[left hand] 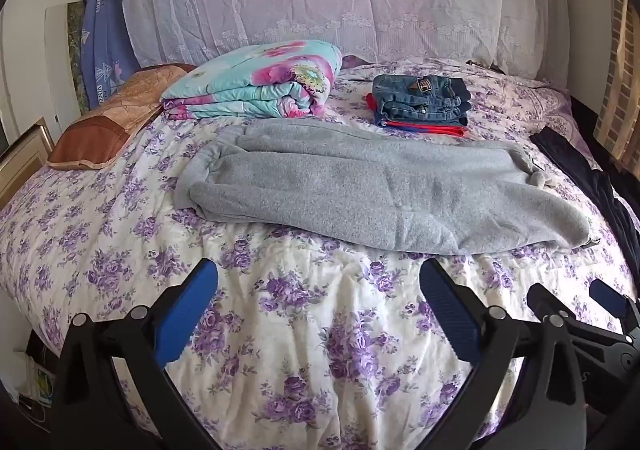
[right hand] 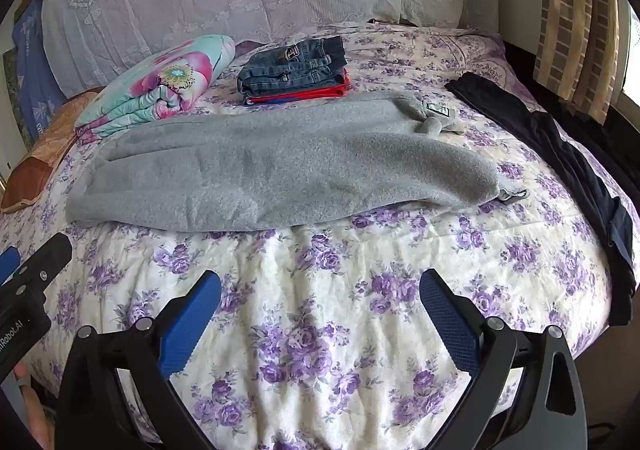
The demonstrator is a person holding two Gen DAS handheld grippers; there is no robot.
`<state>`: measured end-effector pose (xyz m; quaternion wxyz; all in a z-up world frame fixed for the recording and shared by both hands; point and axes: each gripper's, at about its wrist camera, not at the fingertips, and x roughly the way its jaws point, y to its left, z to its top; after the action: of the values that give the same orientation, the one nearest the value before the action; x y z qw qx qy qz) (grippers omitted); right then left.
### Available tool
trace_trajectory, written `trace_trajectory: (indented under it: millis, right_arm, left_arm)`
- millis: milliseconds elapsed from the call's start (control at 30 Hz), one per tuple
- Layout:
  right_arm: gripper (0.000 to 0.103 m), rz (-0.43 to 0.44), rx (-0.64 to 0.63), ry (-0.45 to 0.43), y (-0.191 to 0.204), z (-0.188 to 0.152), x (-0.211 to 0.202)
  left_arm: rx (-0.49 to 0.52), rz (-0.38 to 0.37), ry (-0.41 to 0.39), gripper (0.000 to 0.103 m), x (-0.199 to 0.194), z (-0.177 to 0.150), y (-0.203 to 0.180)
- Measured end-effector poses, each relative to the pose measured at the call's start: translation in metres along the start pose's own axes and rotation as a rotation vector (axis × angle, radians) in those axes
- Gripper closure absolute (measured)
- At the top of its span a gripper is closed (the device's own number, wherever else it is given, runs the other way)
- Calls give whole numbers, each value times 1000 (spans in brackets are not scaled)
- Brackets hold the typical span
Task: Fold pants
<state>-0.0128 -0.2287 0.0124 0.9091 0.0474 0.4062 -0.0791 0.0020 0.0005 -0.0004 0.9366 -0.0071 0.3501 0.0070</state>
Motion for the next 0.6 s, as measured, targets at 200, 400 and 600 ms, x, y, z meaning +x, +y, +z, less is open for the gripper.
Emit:
trace_trajectory:
  millis: [200,400,600]
  right_arm:
    - [3,-4,0,6,2,0,2]
    - [3,3,-5,14,4,1,3]
    - [3,6,-2,15,3,-1,2]
  left_arm:
    - [32,7,-10,5,2,2,-5]
    - [36,6,-18,5,-1,0,-8]
    - [39,6,-21,5,-3,0,-9]
